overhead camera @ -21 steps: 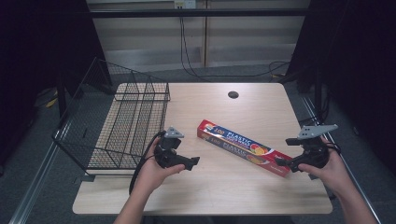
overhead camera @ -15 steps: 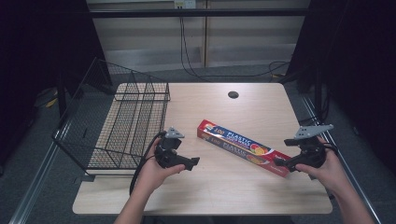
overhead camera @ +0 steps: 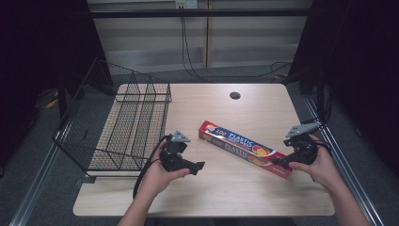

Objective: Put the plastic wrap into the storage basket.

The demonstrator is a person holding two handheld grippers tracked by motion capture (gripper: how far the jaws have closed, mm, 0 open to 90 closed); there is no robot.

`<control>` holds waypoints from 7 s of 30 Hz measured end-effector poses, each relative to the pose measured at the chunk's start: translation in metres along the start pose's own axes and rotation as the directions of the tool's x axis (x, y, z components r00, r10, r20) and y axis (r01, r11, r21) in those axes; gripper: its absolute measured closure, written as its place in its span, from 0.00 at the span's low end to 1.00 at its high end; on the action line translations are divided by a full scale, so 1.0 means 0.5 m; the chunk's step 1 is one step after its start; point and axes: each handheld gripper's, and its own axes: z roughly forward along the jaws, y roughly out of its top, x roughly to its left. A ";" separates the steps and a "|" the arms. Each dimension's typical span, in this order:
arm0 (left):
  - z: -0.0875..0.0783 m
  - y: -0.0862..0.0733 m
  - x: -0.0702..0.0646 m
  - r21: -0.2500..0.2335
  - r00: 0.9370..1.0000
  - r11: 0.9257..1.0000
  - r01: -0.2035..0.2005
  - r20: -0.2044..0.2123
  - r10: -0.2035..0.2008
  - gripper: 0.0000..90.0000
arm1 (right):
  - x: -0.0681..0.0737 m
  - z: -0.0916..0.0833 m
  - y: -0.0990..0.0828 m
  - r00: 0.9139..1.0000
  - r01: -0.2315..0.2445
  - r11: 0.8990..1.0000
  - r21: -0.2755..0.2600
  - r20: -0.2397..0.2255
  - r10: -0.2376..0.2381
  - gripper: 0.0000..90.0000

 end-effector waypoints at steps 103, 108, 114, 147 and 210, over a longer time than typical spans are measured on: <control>0.031 0.115 -0.045 0.060 0.970 0.974 -0.219 0.123 0.210 0.03 | 0.069 0.072 0.065 0.980 0.197 0.967 0.163 -0.073 -0.187 0.48; 0.037 0.174 -0.058 0.066 0.926 0.928 -0.368 0.119 0.359 0.08 | 0.081 0.062 0.073 0.973 0.223 0.964 0.146 -0.094 -0.211 0.48; 0.063 0.233 -0.065 0.123 0.887 0.885 -0.450 0.175 0.427 0.10 | 0.095 0.050 0.080 0.960 0.271 0.955 0.117 -0.110 -0.259 0.48; 0.191 0.234 -0.117 0.342 0.712 0.626 -0.700 0.400 0.578 0.38 | 0.125 0.013 0.112 0.875 0.470 0.878 0.089 -0.175 -0.451 0.47; -0.029 0.281 -0.002 0.463 0.989 0.875 -0.140 0.028 0.144 0.48 | 0.041 0.013 0.033 0.947 0.182 0.976 -0.117 -0.248 -0.206 0.04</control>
